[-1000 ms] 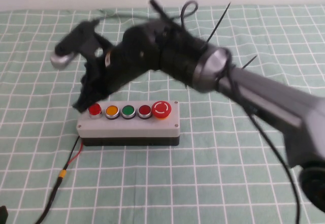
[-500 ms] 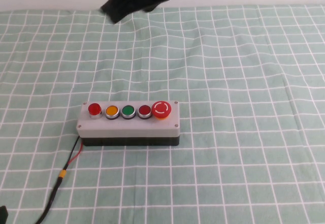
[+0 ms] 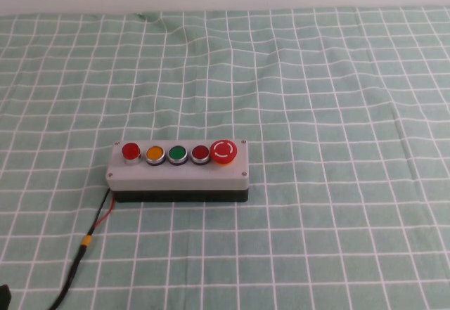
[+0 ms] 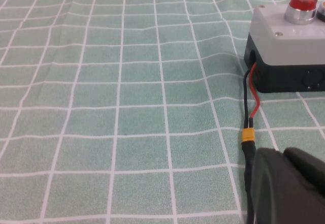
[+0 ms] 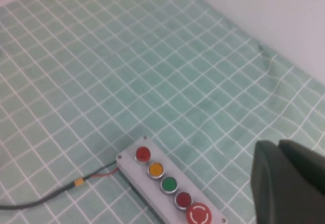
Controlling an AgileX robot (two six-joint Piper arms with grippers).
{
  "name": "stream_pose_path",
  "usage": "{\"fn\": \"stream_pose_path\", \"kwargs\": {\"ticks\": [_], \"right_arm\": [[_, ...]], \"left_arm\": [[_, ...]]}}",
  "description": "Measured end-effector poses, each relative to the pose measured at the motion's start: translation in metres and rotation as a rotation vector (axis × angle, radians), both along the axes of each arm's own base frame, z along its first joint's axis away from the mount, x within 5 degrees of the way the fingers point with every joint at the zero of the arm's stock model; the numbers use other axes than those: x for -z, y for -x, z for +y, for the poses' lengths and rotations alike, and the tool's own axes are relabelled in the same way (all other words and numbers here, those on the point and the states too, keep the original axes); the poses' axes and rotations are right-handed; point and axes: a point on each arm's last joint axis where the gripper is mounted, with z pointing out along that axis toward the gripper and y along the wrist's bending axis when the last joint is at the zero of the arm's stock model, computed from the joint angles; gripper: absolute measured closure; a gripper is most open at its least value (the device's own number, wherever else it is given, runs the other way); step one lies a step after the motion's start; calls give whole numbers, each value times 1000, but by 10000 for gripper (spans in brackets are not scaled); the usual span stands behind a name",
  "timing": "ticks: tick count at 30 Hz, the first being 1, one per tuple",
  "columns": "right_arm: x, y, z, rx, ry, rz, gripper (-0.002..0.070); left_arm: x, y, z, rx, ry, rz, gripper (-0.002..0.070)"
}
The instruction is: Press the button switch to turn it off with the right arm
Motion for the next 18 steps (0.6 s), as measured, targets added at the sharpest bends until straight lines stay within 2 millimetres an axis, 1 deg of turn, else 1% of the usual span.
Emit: {"fn": "stream_pose_path", "kwargs": {"ticks": [3,5,7,9,12,13,15,18], "right_arm": [[-13,14,-14,1,-32,-28,692],[-17,22,-23,1,-42,-38,692],[-17,29,-29,1,-38,-34,692],[-10,34,-35,1,-18,-14,692],[8,41,-42,1,17,19,692],[18,42,-44,0,27,27,692],[44,45,-46,5,48,62,692],[83,56,-57,14,46,89,692]], "left_arm": [[0,0,0,0,0,0,678],[0,0,0,0,0,0,678],[0,0,0,0,0,0,678],[0,0,0,0,0,0,678],[0,0,0,0,0,0,678],[0,0,0,0,0,0,678],[0,0,0,0,0,0,678],[0,0,0,0,0,0,678]]}}
